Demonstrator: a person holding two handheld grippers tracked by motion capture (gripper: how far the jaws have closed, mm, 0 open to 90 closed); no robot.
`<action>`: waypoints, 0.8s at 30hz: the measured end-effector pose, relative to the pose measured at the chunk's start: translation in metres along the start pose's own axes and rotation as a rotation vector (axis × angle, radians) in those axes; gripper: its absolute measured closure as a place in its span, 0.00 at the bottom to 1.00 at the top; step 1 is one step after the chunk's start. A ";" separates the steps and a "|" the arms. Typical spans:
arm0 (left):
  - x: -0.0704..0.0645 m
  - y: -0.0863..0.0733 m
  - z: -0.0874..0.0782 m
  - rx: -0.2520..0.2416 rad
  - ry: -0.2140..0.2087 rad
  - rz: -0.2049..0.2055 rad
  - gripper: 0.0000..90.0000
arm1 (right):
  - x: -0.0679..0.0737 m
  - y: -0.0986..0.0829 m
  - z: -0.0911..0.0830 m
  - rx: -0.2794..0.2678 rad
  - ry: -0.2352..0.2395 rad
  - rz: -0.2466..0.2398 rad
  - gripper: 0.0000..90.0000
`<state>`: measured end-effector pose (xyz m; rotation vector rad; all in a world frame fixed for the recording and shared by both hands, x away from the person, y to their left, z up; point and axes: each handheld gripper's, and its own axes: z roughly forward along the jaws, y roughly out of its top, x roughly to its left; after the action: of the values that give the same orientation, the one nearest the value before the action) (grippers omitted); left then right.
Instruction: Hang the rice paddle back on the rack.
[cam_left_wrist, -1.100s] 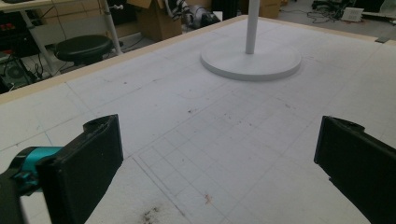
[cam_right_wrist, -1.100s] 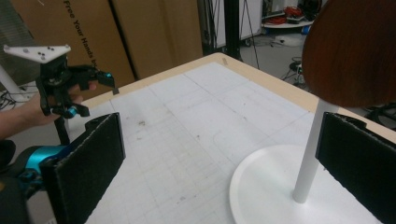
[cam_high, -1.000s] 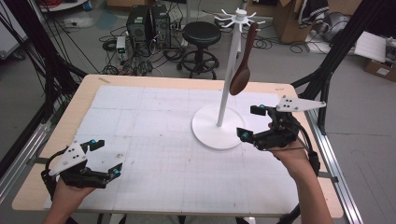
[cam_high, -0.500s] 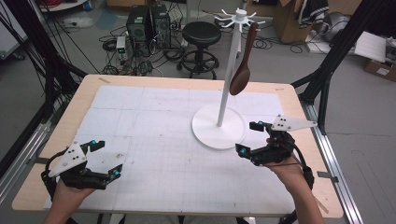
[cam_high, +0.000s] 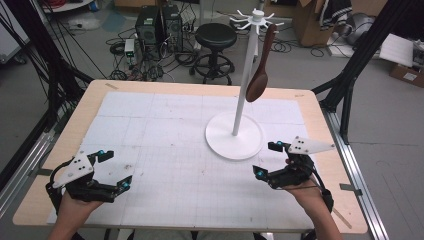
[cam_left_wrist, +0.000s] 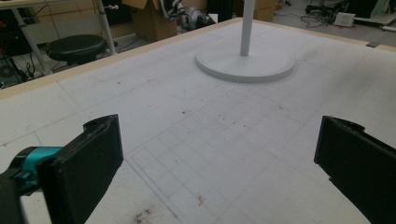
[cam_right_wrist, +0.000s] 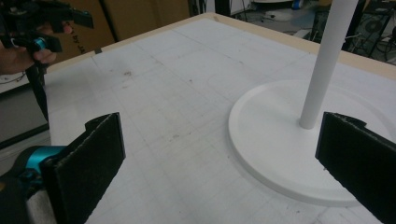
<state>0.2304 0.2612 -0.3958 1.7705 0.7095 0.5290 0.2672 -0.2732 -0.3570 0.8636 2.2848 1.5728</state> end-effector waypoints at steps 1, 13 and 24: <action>0.000 0.000 0.000 -0.002 -0.001 -0.005 0.02 | 0.000 -0.002 0.000 0.006 0.007 0.005 0.01; 0.003 -0.002 0.002 -0.007 -0.020 -0.040 0.02 | 0.006 -0.024 0.000 0.028 -0.055 -0.018 0.01; 0.005 -0.003 0.003 -0.016 -0.034 -0.058 0.02 | 0.008 -0.035 -0.005 0.010 -0.053 -0.013 0.00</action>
<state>0.2351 0.2630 -0.3998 1.7348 0.7288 0.4628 0.2461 -0.2811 -0.3858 0.8800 2.2595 1.5159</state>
